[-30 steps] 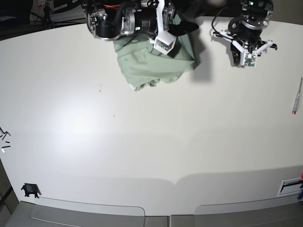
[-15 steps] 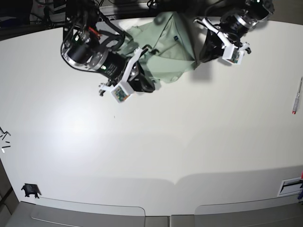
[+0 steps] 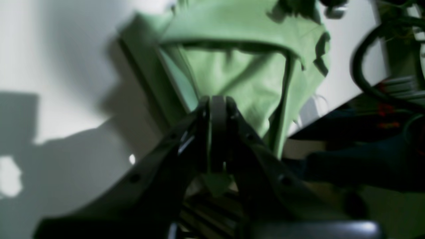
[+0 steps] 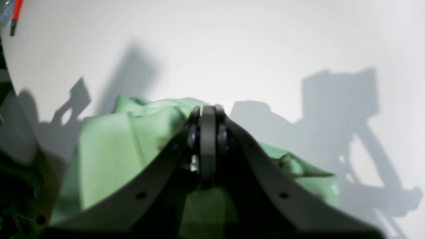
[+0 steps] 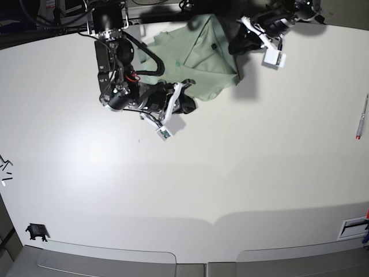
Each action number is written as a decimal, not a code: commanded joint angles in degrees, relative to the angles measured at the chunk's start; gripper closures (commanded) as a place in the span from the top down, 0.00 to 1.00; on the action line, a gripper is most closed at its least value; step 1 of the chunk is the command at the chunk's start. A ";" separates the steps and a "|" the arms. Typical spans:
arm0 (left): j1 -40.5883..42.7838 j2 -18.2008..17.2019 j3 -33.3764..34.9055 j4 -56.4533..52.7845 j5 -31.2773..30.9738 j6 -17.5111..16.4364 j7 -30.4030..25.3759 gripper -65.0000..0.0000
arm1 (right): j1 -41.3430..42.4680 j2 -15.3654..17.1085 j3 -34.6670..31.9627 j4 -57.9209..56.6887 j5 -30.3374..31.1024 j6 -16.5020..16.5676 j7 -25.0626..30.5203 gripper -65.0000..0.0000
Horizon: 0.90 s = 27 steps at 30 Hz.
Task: Fold the T-shirt properly
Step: 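Grasp opposite sides of the bundle with both grippers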
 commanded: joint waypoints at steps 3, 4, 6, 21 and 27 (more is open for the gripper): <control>-2.32 1.57 -0.04 -2.73 -5.92 -3.15 3.30 0.00 | 1.29 0.02 0.17 -2.27 -0.94 0.22 1.09 0.00; -3.23 1.77 0.07 -3.78 -7.17 -3.58 4.74 0.00 | 1.27 0.00 0.17 -3.45 -2.23 0.20 1.11 0.00; -5.09 1.77 0.79 -5.70 -9.33 -3.58 7.30 0.00 | 0.96 0.04 0.22 -5.55 -3.32 0.20 1.14 0.00; -19.54 1.70 14.40 -20.46 12.50 6.29 11.74 0.00 | -7.63 0.31 8.11 -6.91 2.91 -0.28 -2.21 0.00; -25.33 1.75 14.43 -20.46 23.28 8.94 11.28 0.00 | -10.38 0.31 18.27 -5.03 11.93 2.38 -7.21 0.00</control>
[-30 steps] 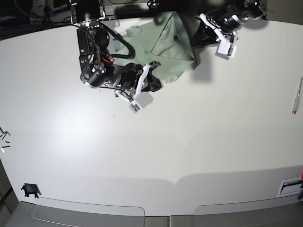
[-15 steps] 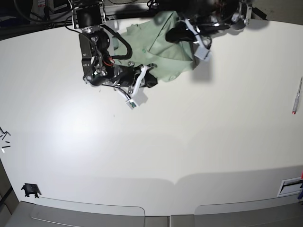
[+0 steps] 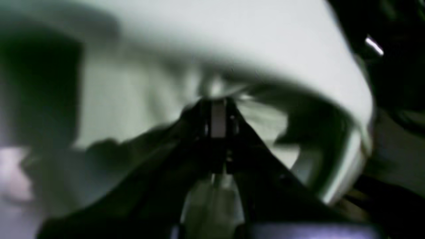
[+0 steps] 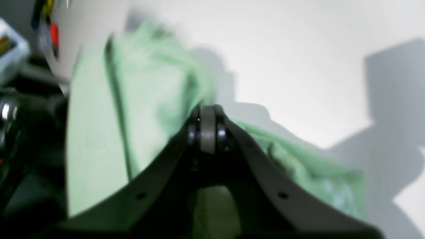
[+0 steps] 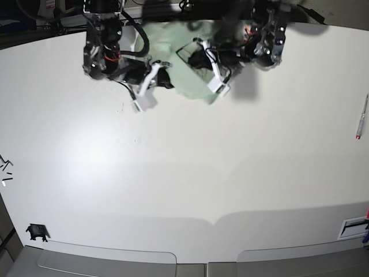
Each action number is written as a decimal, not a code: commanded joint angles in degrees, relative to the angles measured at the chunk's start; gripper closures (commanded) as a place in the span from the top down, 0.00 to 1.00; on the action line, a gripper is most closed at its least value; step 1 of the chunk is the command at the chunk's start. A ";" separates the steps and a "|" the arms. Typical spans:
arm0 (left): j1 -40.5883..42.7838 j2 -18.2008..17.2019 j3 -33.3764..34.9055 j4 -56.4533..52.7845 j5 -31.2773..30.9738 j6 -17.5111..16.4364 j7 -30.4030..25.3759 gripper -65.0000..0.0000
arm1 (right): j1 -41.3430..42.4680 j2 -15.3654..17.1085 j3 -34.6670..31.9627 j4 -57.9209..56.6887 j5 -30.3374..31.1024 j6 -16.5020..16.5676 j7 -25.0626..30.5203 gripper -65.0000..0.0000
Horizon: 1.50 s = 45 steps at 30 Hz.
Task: Fold the T-shirt properly
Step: 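Grasp opposite sides of the bundle with both grippers, then fold the bundle edges inward with both grippers and release the left gripper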
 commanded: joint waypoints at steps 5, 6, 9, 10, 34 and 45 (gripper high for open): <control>-3.80 -0.66 -0.46 -0.02 9.16 4.52 -1.75 0.00 | 0.00 0.46 5.16 3.58 7.93 0.71 -7.43 0.00; -4.57 -0.66 -0.46 -0.02 9.14 4.57 -2.29 0.00 | 0.00 0.44 5.55 4.13 10.10 0.71 -8.46 0.00; -6.75 -0.63 -0.44 -0.02 9.09 4.57 -5.07 0.00 | 0.02 0.26 5.46 5.29 16.98 0.71 -11.15 0.00; -7.45 -0.63 -0.46 -0.02 8.87 4.57 -6.21 0.00 | 0.02 0.11 5.44 5.60 18.71 0.71 -11.45 0.00; -7.21 -2.23 -0.63 11.87 -10.67 -0.94 0.02 0.00 | 0.04 -0.22 -1.73 21.57 11.45 0.71 -7.54 0.00; 9.05 -2.21 -1.01 18.29 -7.30 -0.90 -4.28 0.00 | 0.02 -3.23 -13.11 21.14 -7.87 0.71 2.73 0.00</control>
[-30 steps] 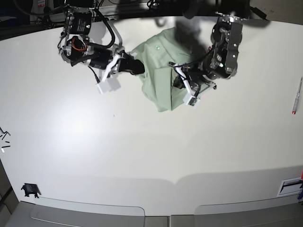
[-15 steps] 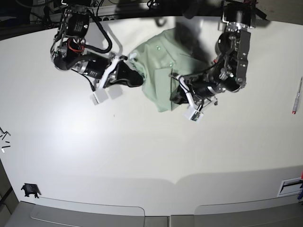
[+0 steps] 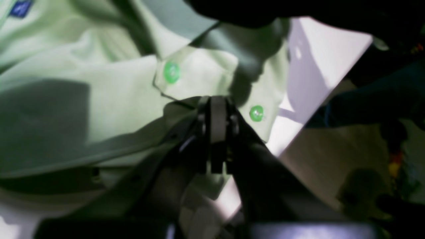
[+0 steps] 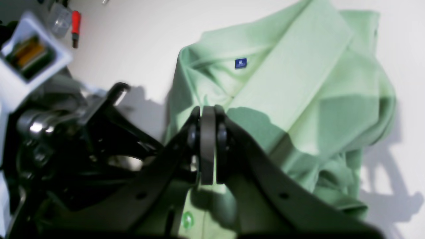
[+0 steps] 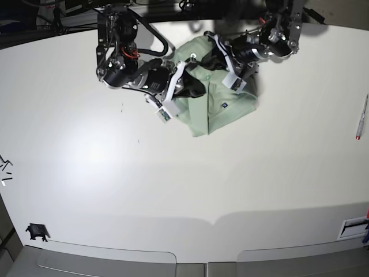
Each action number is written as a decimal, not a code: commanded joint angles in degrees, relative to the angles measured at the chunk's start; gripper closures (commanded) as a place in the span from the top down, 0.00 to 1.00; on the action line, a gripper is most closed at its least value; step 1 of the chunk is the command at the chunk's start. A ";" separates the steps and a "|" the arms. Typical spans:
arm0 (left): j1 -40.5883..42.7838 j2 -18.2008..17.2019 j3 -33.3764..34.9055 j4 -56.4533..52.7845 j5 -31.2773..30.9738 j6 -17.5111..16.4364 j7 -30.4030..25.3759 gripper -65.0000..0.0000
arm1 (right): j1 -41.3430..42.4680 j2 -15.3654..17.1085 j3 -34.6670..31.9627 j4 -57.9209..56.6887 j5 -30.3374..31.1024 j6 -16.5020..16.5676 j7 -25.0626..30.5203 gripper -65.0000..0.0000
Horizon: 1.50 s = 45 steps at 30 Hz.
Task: Fold the T-shirt properly
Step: 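Fold the bundle edges inward with both grippers and release the left gripper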
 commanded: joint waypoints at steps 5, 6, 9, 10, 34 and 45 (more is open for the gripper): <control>3.80 0.04 -0.04 0.90 7.28 2.67 -9.20 0.00 | 0.66 -0.15 -0.24 -3.21 -6.21 0.32 6.84 0.00; 4.11 0.04 -0.04 0.90 8.26 3.37 -9.66 0.00 | 0.66 -0.13 -0.26 -4.22 -7.54 0.32 7.56 0.00; 4.15 0.04 -0.04 0.90 11.67 5.29 -10.01 0.00 | 0.66 -0.13 -0.26 -7.52 -11.19 -1.99 9.29 0.00; 4.11 0.02 -0.04 0.90 13.11 6.23 -10.23 0.00 | 0.68 -0.13 -0.24 -8.66 -12.68 -3.08 9.62 0.00; 6.88 -0.02 -0.04 24.65 30.47 9.73 -10.01 0.00 | 5.86 -2.05 -1.40 -1.49 8.09 -0.57 1.70 0.00; 6.91 0.00 -10.60 24.65 35.32 18.36 -10.03 0.00 | 3.98 -5.07 -10.80 -6.36 -17.70 -9.27 13.18 0.00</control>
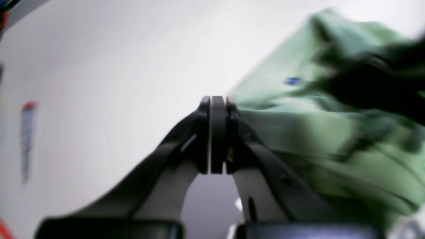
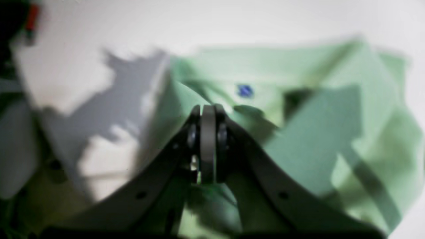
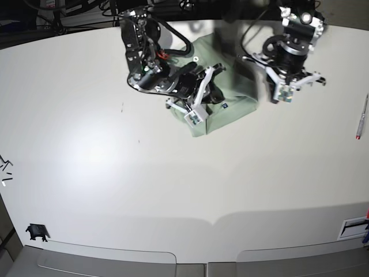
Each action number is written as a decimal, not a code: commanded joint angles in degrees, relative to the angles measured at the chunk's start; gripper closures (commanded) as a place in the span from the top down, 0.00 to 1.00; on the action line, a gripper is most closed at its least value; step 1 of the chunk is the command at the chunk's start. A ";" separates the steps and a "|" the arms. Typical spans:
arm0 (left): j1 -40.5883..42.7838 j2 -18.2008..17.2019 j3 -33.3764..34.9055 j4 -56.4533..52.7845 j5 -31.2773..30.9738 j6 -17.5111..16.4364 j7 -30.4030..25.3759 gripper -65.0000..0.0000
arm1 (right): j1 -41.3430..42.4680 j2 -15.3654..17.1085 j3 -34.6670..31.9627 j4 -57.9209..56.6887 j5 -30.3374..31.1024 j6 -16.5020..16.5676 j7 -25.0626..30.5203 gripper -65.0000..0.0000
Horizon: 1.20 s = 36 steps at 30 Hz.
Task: Fold the T-shirt properly
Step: 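Fold the bundle edges inward with both grippers and release the left gripper, then drag the folded shirt bundle toward the table corner with the right gripper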
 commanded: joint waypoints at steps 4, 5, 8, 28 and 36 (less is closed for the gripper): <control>0.04 -0.20 -7.19 1.09 -5.14 1.16 -1.40 0.00 | 0.74 -0.09 -0.07 -5.62 -2.60 -2.32 1.88 0.00; 0.04 -0.17 -8.66 1.09 -6.47 1.14 -1.40 0.00 | 0.76 0.11 -0.07 -7.23 -3.45 -2.36 1.88 0.00; 0.04 -0.20 -11.85 1.09 -8.76 0.96 -1.40 0.00 | 0.74 1.90 0.00 -10.73 -5.29 -3.69 1.88 0.00; 0.35 -0.17 -13.38 1.09 -10.10 0.31 -1.40 0.00 | 0.07 23.41 28.72 -11.28 -2.03 -2.97 -0.26 0.00; 0.35 -0.17 -13.38 1.09 -10.10 0.31 -1.40 0.00 | -2.93 33.11 29.86 -11.39 -0.33 -0.07 2.45 0.00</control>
